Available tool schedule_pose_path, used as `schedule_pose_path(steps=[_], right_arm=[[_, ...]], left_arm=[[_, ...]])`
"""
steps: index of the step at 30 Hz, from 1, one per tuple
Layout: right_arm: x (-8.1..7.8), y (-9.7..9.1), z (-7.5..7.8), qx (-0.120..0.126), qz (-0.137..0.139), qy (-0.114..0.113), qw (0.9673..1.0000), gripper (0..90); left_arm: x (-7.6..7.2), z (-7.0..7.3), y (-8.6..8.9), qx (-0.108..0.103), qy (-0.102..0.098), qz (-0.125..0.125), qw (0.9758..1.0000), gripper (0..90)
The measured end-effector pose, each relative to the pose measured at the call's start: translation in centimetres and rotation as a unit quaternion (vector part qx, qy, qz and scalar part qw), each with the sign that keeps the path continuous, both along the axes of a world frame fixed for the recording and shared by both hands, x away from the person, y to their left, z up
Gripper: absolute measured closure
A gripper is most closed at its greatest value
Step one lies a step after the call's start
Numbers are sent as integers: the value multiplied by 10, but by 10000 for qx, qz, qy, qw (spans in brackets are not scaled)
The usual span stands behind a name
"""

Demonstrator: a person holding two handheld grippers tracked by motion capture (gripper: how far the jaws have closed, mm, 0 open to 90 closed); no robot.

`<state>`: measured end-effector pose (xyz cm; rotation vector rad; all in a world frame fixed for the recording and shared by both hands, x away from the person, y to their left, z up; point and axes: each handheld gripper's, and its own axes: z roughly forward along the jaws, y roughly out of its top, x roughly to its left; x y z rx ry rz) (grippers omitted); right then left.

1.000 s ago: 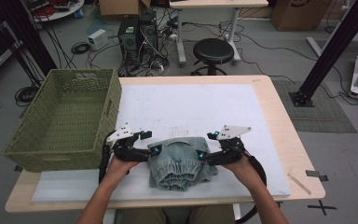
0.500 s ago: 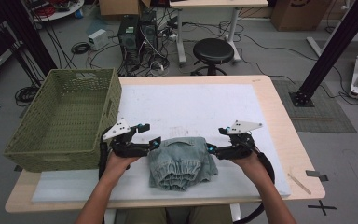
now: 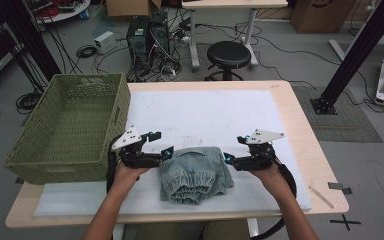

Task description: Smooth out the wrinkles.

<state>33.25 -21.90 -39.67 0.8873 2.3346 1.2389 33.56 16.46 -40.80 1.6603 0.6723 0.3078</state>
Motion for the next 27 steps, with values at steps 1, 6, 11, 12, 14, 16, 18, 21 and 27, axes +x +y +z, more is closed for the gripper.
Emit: schedule_pose_path(steps=[1,6,11,12,14,16,18,21,27], right_arm=[[0,0,1,11,3,-10,10000,222],[3,0,1,9,-26,21,10000,222],[6,6,-11,-113,-44,417,9991,224],[6,8,-14,-139,-32,488,9987,226],[8,12,-18,-120,24,626,9980,263],[9,16,-21,-149,109,722,9972,305],[10,18,-23,-181,149,752,9969,328],[13,22,-26,-277,240,906,9952,405],[11,20,-31,-327,330,1145,9923,524]], left_arm=[[0,0,0,7,9,-13,10000,215],[2,-2,1,64,86,66,9999,215],[1,-15,-1,309,550,204,9978,216],[3,-18,-1,366,682,239,9967,216],[5,-23,0,423,965,293,9940,218],[6,-28,2,485,1124,274,9921,244],[7,-31,2,540,1216,248,9908,250],[10,-38,6,605,1545,164,9860,288],[14,-45,4,593,1940,55,9792,423]])
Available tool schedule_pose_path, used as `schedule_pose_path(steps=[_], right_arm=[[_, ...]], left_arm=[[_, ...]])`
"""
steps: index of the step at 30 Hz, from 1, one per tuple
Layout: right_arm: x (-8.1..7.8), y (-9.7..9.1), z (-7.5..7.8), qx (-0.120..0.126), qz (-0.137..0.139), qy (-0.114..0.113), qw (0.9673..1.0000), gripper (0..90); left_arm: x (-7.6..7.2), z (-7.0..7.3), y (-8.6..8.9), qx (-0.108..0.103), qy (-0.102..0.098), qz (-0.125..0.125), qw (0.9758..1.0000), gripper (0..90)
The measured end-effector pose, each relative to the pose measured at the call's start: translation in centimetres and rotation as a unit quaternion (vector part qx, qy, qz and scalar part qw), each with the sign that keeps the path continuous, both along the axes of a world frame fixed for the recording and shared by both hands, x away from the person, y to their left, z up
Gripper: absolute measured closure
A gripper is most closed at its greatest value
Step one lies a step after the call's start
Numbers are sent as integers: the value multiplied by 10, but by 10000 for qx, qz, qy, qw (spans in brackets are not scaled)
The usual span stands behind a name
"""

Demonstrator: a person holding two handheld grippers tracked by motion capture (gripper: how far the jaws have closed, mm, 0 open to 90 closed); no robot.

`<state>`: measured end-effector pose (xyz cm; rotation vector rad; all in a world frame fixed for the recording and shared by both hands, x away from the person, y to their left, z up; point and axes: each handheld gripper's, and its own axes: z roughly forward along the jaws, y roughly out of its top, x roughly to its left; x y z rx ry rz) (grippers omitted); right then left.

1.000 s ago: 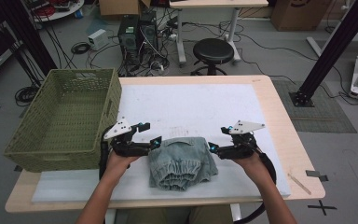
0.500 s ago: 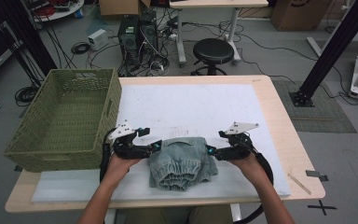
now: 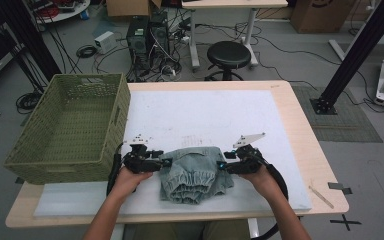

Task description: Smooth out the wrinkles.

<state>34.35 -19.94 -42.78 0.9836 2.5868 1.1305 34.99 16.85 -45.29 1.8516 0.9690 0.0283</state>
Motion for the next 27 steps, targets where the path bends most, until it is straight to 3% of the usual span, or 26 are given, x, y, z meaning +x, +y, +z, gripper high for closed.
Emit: schedule_pose_path(steps=[3,4,7,8,10,11,13,19,27], right_arm=[[-1,-2,-1,-44,-13,3,10000,549],[-1,1,-7,-268,33,99,9996,571],[-2,6,-11,-394,82,79,9992,637],[-2,6,-11,-394,82,79,9992,637],[-2,8,-11,-417,95,4,9991,784],[-2,8,-11,-417,95,4,9991,784],[-2,10,-10,-473,79,-89,9988,866],[4,12,-10,-496,-141,-240,9984,892],[23,20,-10,-536,-482,-431,9965,893]], left_arm=[[-1,1,1,-13,-47,-42,10000,575],[-3,1,-1,25,-158,-98,9998,645],[-5,1,-3,46,-278,-3,9996,758],[-5,1,-3,46,-278,-3,9996,773],[-5,1,-4,48,-356,52,9993,790],[-5,2,-4,70,-394,73,9992,790],[-3,3,-6,69,-457,190,9988,801],[9,7,-9,106,-585,492,9970,806],[26,11,-10,137,-731,790,9941,808]])
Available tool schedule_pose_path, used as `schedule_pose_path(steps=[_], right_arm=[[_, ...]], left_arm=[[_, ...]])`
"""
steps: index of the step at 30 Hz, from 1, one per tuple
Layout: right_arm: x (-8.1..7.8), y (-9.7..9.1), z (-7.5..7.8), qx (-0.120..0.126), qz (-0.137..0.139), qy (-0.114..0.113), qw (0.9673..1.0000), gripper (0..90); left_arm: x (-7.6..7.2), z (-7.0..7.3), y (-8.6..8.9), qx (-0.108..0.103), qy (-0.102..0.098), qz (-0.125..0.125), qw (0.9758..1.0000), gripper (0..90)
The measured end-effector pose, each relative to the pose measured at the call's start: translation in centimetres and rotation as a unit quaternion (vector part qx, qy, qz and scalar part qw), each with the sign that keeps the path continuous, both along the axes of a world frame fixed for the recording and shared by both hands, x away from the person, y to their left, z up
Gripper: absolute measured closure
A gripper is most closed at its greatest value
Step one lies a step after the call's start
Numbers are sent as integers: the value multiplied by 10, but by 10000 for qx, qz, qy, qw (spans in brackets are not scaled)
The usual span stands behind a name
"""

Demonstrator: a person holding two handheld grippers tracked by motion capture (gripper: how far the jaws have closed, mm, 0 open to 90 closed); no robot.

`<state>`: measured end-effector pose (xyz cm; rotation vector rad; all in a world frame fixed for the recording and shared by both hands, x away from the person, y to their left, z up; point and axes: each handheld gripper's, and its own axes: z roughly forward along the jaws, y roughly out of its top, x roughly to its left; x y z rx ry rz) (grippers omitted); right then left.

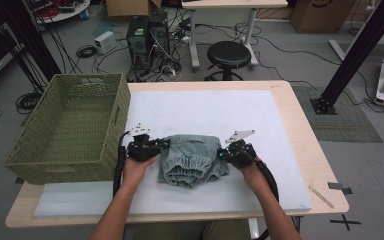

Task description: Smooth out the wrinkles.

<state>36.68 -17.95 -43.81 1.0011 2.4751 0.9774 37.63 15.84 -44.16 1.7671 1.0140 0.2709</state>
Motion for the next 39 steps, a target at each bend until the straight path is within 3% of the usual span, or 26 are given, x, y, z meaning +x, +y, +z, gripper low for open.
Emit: schedule_pose_path(steps=[4,8,9,11,12,13,18,21,28,31,33,36,39], right_arm=[[12,5,0,-32,-137,-116,9998,892],[11,5,0,-3,-184,-87,9998,870],[6,1,4,148,-218,-160,9995,790],[1,-6,9,369,-263,-204,9988,772],[1,-6,9,369,-263,-204,9988,772],[-5,-10,14,493,-270,-214,9982,765],[-15,-10,16,453,-125,-218,9987,710],[-18,-6,12,388,12,-75,9992,687],[-16,3,-1,86,118,294,9995,703],[-15,2,-3,227,114,404,9989,810],[-18,2,-2,189,205,354,9990,881],[-19,2,0,136,265,247,9993,886],[-22,-5,14,364,187,-73,9991,888]], left_arm=[[7,-3,2,-117,-25,138,9998,806],[6,-4,4,-259,-83,131,9995,758],[4,-2,7,-360,-229,184,9989,628],[0,2,10,-433,-429,169,9980,558],[0,2,10,-433,-429,169,9980,524],[-3,6,11,-497,-612,141,9968,501],[-9,13,10,-595,-858,77,9945,393],[-11,15,9,-585,-851,12,9947,314],[-12,15,10,-561,-723,-85,9958,296],[-13,15,11,-548,-704,-132,9959,296],[-13,15,11,-567,-685,-118,9960,296],[-13,15,11,-571,-683,-107,9960,296],[-13,16,12,-577,-682,-107,9959,296]])
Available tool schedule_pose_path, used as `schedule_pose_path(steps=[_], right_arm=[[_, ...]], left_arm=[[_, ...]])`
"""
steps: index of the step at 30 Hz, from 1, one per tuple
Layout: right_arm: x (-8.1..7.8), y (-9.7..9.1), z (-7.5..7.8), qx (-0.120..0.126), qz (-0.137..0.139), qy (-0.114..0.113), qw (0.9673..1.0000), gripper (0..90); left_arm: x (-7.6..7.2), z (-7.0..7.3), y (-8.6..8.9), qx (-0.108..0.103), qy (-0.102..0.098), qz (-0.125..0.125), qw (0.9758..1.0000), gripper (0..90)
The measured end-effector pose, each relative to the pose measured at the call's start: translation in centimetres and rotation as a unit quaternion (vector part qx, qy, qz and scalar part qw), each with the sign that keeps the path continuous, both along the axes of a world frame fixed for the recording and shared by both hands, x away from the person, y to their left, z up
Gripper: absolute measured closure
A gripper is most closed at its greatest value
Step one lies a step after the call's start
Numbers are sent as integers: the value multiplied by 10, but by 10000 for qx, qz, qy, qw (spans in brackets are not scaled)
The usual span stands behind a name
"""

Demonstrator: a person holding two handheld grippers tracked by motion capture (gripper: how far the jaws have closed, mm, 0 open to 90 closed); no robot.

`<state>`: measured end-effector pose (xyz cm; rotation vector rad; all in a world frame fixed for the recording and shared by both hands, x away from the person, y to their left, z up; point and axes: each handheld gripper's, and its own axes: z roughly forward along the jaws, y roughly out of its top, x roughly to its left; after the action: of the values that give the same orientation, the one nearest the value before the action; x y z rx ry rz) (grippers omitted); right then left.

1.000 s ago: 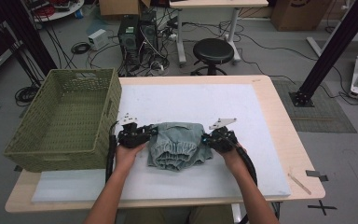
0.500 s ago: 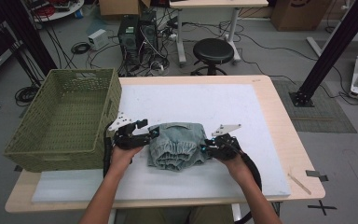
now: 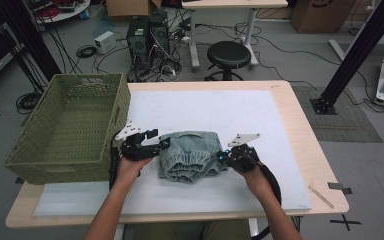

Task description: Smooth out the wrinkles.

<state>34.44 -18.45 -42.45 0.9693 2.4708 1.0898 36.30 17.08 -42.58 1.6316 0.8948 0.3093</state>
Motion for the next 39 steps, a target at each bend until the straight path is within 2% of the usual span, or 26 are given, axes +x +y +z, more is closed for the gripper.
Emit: schedule_pose_path(steps=[2,4,8,11,12,14,15,18,19,20,22,25,28,34,35,36,37,38,39], right_arm=[[0,-1,2,-80,-37,-68,9999,888],[2,1,0,-408,-92,-182,9990,888],[5,4,-8,-629,-191,-292,9974,887],[6,4,-15,-740,-181,-221,9969,877],[6,3,-15,-703,-186,-236,9971,852],[5,1,-13,-568,-264,-224,9978,719],[3,-1,-10,-468,-330,-299,9979,676],[-2,-9,4,121,-335,-486,9982,665],[-2,-9,6,202,-256,-491,9983,666],[-3,-7,8,237,-77,-449,9987,680],[-5,-2,6,132,233,-300,9992,708],[-8,2,-2,-64,598,-96,9981,736],[-12,0,-11,-256,747,66,9969,735],[-17,-6,-15,-234,896,41,9957,727],[-16,-7,-14,-189,912,52,9956,708],[-16,-10,-8,100,812,-37,9966,628],[-16,-10,-8,100,812,-37,9966,628],[-16,-15,1,528,577,-197,9967,546],[-16,-15,1,528,577,-197,9967,546]], left_arm=[[0,0,0,-2,7,1,10000,296],[0,0,0,-9,25,-8,10000,296],[-1,1,1,-3,27,-13,10000,296],[-1,1,1,-7,31,-30,10000,296],[-2,1,1,-8,24,-42,10000,296],[-2,2,1,-26,19,-68,10000,296],[-2,2,1,-31,4,-64,10000,296],[-2,2,0,-72,29,-71,9999,296],[-2,2,0,-40,30,-102,9999,296],[-2,2,-1,-44,31,-106,9999,296],[-2,2,-1,-67,37,-118,9999,296],[-2,2,-1,-68,35,-116,9999,296],[-3,2,-1,-79,40,-111,9999,296],[-3,3,-1,-66,42,-125,9999,296],[-4,3,-1,-70,34,-139,9999,296],[-4,3,-2,-68,19,-138,9999,296],[-4,4,-3,-82,19,-156,9998,296],[-4,4,-4,-62,17,-183,9998,296],[-4,5,-5,-82,7,-197,9998,296]])
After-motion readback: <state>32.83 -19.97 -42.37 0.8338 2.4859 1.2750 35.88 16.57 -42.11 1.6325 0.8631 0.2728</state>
